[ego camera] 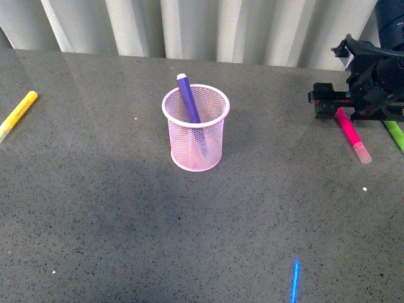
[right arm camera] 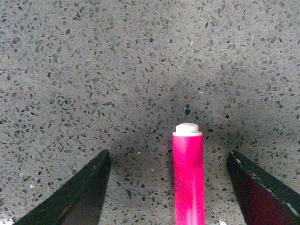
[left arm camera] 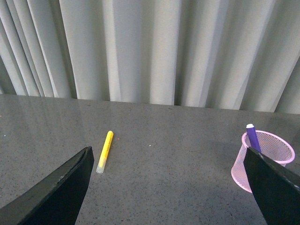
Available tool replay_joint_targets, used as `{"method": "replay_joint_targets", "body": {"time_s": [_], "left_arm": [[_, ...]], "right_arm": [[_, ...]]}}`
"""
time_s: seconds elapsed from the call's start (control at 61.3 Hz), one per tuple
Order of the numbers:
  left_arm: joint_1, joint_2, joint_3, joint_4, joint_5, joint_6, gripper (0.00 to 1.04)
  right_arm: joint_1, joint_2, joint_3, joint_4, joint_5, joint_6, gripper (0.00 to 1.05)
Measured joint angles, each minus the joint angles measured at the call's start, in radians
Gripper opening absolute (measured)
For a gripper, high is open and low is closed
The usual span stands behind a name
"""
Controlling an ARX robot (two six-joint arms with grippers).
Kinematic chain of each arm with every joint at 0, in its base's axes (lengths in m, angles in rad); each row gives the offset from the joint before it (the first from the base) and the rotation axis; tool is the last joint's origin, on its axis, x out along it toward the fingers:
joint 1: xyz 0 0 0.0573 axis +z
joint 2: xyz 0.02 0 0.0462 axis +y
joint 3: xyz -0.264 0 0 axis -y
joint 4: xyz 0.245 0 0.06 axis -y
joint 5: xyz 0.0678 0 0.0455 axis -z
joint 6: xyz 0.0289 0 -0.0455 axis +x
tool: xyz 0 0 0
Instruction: Insert purple and pink pens into pink cup
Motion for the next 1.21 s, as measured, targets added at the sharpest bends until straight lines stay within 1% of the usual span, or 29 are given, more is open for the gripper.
{"method": "replay_joint_targets", "body": {"time_s": [0.098, 0.228, 0.326, 0.424, 0.506, 0.702, 0.8, 0.914, 0.946, 1.044, 1.093, 1.11, 1.207], "left_arm": [[0.000, 0.000, 0.000, 0.000, 0.000, 0.000, 0.98], [0.000, 0.000, 0.000, 0.000, 0.000, 0.000, 0.98], [0.000, 0.000, 0.000, 0.000, 0.000, 0.000, 0.98], [0.000, 0.000, 0.000, 0.000, 0.000, 0.000, 0.98], [0.000, 0.000, 0.000, 0.000, 0.000, 0.000, 0.98], [0.000, 0.000, 0.000, 0.000, 0.000, 0.000, 0.98], [0.000, 0.000, 0.000, 0.000, 0.000, 0.000, 0.98], [0.000, 0.000, 0.000, 0.000, 0.000, 0.000, 0.98], [0.000, 0.000, 0.000, 0.000, 0.000, 0.000, 0.98], [0.000, 0.000, 0.000, 0.000, 0.000, 0.000, 0.98], [0.000, 0.000, 0.000, 0.000, 0.000, 0.000, 0.98], [0.000, 0.000, 0.000, 0.000, 0.000, 0.000, 0.98], [0.000, 0.000, 0.000, 0.000, 0.000, 0.000, 0.98]], "right_arm": [[0.009, 0.000, -0.007, 0.009, 0.001, 0.012, 0.58], [0.015, -0.002, -0.022, 0.032, -0.001, 0.026, 0.41], [0.016, -0.014, -0.045, 0.056, -0.030, 0.050, 0.25], [0.018, -0.027, -0.074, 0.086, -0.047, 0.068, 0.13], [0.018, -0.039, -0.102, 0.119, -0.046, 0.075, 0.12], [0.016, -0.080, -0.213, 0.269, -0.019, 0.070, 0.12], [0.018, -0.123, -0.297, 0.413, 0.018, 0.014, 0.12], [0.031, -0.182, -0.372, 0.580, 0.032, -0.060, 0.12], [0.045, -0.222, -0.400, 0.665, 0.021, -0.094, 0.12], [0.091, -0.288, -0.429, 0.790, -0.008, -0.132, 0.12], [0.140, -0.333, -0.439, 0.856, -0.041, -0.148, 0.12], [0.169, -0.352, -0.444, 0.883, -0.054, -0.159, 0.12], [0.264, -0.381, -0.459, 0.972, -0.093, -0.204, 0.12]]}}
